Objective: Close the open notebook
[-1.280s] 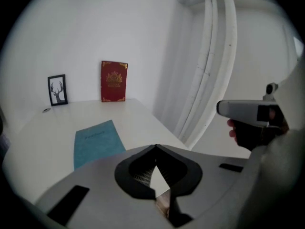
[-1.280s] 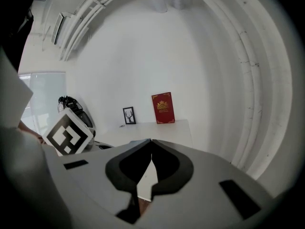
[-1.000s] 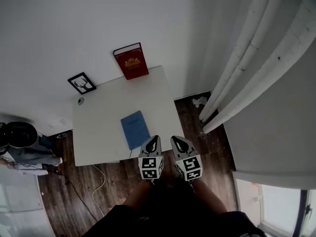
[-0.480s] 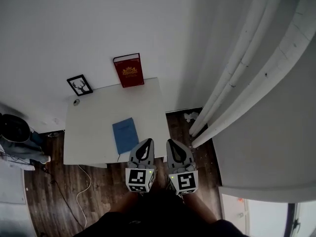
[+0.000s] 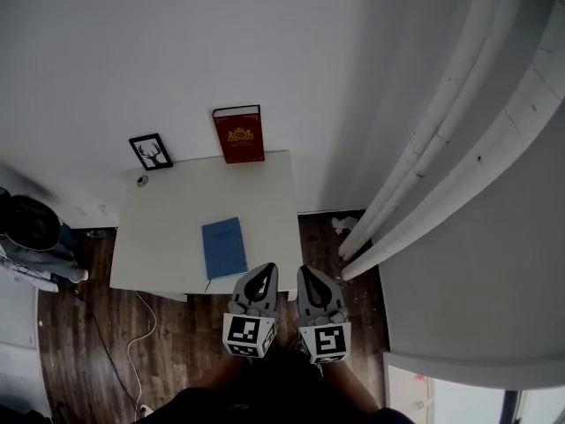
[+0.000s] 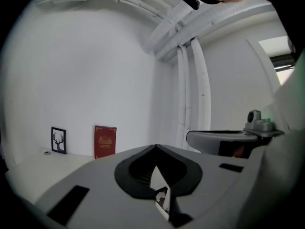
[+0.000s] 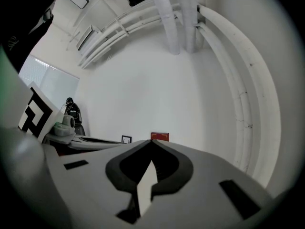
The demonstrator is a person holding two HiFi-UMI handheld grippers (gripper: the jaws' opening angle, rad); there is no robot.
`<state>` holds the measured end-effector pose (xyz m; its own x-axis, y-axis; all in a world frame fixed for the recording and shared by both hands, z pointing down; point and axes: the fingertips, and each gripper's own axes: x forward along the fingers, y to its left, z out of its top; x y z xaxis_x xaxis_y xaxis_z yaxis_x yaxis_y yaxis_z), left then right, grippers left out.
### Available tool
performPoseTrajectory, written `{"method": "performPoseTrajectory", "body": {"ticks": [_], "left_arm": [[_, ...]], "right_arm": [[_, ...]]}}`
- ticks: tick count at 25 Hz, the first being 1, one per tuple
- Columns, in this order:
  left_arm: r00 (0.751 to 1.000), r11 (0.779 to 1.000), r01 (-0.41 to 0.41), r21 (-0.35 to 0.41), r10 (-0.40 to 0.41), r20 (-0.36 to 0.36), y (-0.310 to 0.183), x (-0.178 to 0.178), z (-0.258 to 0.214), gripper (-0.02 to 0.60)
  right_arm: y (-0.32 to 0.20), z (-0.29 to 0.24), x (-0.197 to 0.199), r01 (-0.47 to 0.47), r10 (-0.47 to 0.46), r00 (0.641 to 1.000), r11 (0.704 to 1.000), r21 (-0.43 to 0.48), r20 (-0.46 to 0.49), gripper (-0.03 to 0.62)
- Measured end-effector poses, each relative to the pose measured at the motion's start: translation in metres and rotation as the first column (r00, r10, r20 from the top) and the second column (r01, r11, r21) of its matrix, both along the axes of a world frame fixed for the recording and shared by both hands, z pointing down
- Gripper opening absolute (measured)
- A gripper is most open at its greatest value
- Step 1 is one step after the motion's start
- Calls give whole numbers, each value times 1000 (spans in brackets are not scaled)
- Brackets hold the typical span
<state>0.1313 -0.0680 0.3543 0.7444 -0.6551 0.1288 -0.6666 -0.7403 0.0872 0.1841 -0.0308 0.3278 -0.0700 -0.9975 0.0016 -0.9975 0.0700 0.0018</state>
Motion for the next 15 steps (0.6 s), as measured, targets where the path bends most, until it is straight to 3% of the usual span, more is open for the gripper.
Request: {"method": "performPoseTrajectory", "body": {"ticks": [15], "left_arm": [[1000, 1000, 10, 20, -11, 23, 0, 1, -2, 2]], "right_arm": [[-3, -3, -3, 32, -32, 999, 999, 15, -4, 21]]}}
